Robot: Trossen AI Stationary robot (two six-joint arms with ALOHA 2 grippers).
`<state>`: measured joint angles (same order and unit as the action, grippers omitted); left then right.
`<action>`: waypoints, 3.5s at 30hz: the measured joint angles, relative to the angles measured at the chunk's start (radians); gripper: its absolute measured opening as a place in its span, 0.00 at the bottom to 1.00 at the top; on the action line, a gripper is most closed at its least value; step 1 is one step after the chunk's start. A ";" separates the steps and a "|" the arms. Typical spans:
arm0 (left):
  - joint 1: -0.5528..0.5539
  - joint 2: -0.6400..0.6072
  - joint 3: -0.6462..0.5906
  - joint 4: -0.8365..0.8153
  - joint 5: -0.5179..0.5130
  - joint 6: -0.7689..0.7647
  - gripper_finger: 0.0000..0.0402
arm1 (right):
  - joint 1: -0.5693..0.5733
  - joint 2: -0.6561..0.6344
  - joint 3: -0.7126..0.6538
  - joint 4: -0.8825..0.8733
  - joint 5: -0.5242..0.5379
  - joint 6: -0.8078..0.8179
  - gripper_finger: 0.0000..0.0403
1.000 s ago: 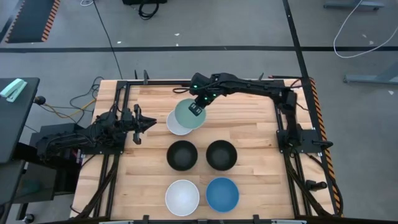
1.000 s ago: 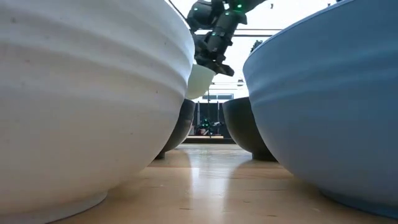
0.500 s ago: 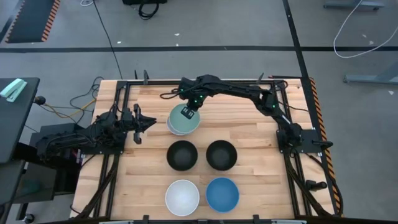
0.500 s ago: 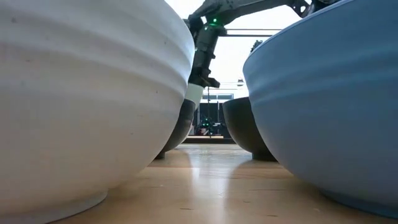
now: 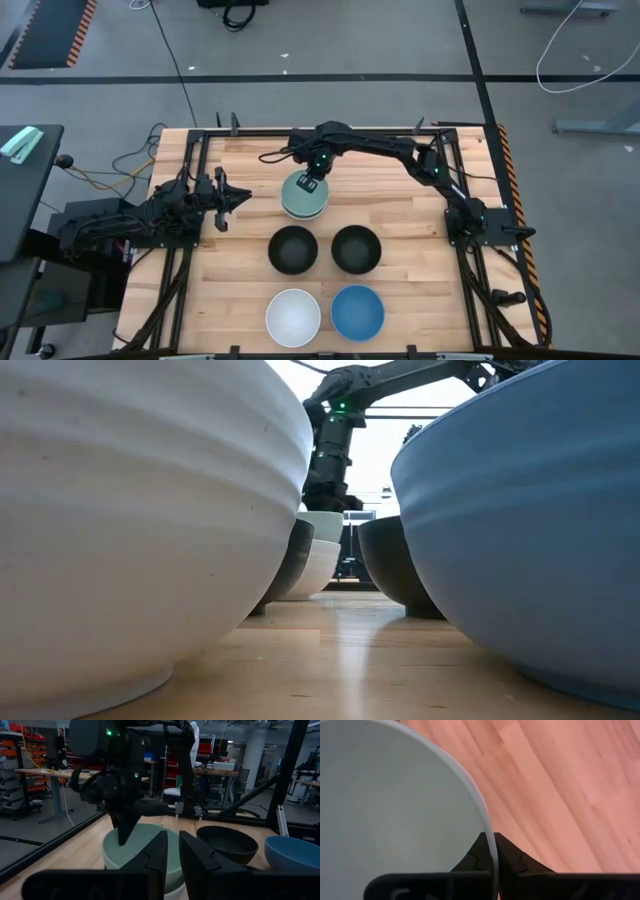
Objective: Nest bowls inside each other
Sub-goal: Stack the light green bowl on top of the top white bowl, then stack the right black bowl on top of the light green bowl
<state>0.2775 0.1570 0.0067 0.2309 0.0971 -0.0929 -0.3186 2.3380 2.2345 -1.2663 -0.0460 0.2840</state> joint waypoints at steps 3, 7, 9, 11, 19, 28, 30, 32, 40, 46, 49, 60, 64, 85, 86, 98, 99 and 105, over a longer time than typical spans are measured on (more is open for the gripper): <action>0.000 0.000 0.000 -0.005 0.000 0.000 0.12 | -0.021 -0.002 0.000 -0.044 0.030 0.000 0.01; 0.000 0.000 0.000 -0.015 0.000 0.000 0.12 | -0.052 -0.002 0.000 -0.051 0.042 -0.009 0.01; 0.000 0.000 0.000 -0.016 0.000 0.000 0.13 | -0.068 -0.003 0.000 -0.050 0.040 -0.023 0.01; 0.000 0.000 0.000 -0.020 0.000 0.000 0.13 | -0.089 -0.003 0.000 -0.050 0.030 -0.026 0.01; 0.000 0.000 0.000 -0.040 0.000 0.000 0.11 | -0.164 -0.004 0.000 -0.050 0.024 -0.028 0.01; 0.000 0.000 0.000 -0.060 0.000 0.001 0.11 | -0.162 -0.004 -0.001 -0.003 -0.039 -0.053 0.01; 0.000 0.000 0.000 -0.062 0.000 0.001 0.11 | -0.157 -0.004 -0.001 0.016 -0.046 -0.057 0.01; 0.000 0.000 0.000 -0.063 0.000 0.001 0.10 | -0.153 -0.004 -0.001 0.023 -0.062 -0.060 0.01; 0.000 0.000 0.000 -0.064 0.000 0.001 0.11 | -0.137 -0.004 -0.001 0.027 -0.064 -0.058 0.01; 0.000 0.000 0.000 -0.064 0.000 0.000 0.09 | -0.135 0.002 -0.053 0.071 -0.084 -0.059 0.01; 0.000 0.000 0.000 -0.065 0.000 0.000 0.09 | -0.134 -0.001 -0.084 0.090 -0.089 -0.059 0.01; 0.000 0.000 0.000 -0.065 0.000 0.000 0.09 | -0.139 -0.002 -0.103 0.123 -0.094 -0.069 0.02; 0.000 0.000 0.000 -0.065 0.000 0.000 0.08 | -0.139 -0.002 -0.104 0.123 -0.087 -0.052 0.07; 0.000 0.000 0.000 -0.067 0.000 0.002 0.08 | -0.136 -0.043 -0.105 0.107 -0.043 -0.041 0.23; 0.000 0.000 0.000 -0.067 0.000 0.003 0.08 | -0.135 -0.049 -0.105 0.108 -0.041 -0.041 0.23; 0.000 0.000 0.000 -0.073 -0.008 0.002 0.08 | -0.135 -0.095 -0.103 0.101 -0.010 -0.026 0.24; 0.000 0.000 0.000 -0.073 -0.008 0.003 0.08 | -0.135 -0.098 -0.103 0.101 -0.010 -0.026 0.24; 0.000 0.000 0.000 -0.073 -0.008 0.003 0.08 | -0.143 -0.103 -0.103 0.098 -0.007 -0.026 0.24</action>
<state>0.2775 0.1570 0.0066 0.1581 0.0891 -0.0903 -0.4614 2.2347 2.1311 -1.1686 -0.0528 0.2577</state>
